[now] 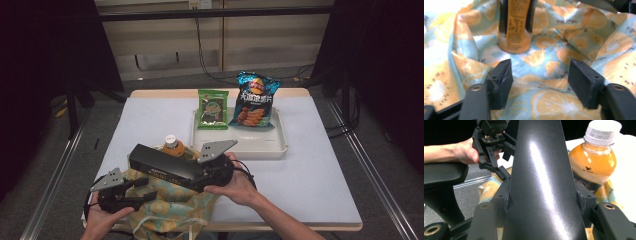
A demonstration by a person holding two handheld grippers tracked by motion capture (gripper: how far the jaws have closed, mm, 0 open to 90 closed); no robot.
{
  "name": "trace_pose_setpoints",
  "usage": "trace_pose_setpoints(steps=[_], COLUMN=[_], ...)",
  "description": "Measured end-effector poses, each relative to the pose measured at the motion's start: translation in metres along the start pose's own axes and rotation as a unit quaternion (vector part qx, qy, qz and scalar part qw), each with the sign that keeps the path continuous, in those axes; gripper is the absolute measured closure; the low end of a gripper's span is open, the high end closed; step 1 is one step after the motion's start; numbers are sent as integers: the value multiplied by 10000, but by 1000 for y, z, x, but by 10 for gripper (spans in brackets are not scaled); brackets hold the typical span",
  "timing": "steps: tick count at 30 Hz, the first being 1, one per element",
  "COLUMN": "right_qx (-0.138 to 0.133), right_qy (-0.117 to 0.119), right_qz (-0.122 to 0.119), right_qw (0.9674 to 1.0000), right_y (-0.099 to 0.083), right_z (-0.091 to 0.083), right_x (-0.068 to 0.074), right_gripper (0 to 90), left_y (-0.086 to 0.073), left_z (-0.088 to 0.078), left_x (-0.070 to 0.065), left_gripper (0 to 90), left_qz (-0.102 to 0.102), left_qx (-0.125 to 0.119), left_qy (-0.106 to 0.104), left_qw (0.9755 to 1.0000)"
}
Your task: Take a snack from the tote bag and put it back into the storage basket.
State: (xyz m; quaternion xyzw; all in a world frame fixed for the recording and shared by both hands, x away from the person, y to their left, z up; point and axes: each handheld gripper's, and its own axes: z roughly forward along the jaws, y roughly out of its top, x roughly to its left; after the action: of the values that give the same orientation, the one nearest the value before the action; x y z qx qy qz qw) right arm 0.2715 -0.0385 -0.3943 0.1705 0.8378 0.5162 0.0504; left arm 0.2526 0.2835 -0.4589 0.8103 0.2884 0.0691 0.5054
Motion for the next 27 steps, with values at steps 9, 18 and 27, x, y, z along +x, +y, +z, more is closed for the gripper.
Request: trace_pose_setpoints(steps=[9, 18, 27], right_qx=[-92, -99, -223], right_qy=[-44, -79, -168], right_qz=[58, -18, -92], right_qw=[9999, 9999, 9996], right_y=[-5, -4, -2], right_z=[-10, -27, -52], right_x=[-5, -8, -12], right_gripper=[432, 433, 433], left_y=[4, 12, 22], left_z=[-2, -3, 4], left_x=[-3, -10, -27], left_gripper=[182, 48, 32], left_qz=[-27, -71, -222], left_qx=[-263, -390, -334], left_qy=[248, 395, 385], left_qw=[9993, 9984, 9985])
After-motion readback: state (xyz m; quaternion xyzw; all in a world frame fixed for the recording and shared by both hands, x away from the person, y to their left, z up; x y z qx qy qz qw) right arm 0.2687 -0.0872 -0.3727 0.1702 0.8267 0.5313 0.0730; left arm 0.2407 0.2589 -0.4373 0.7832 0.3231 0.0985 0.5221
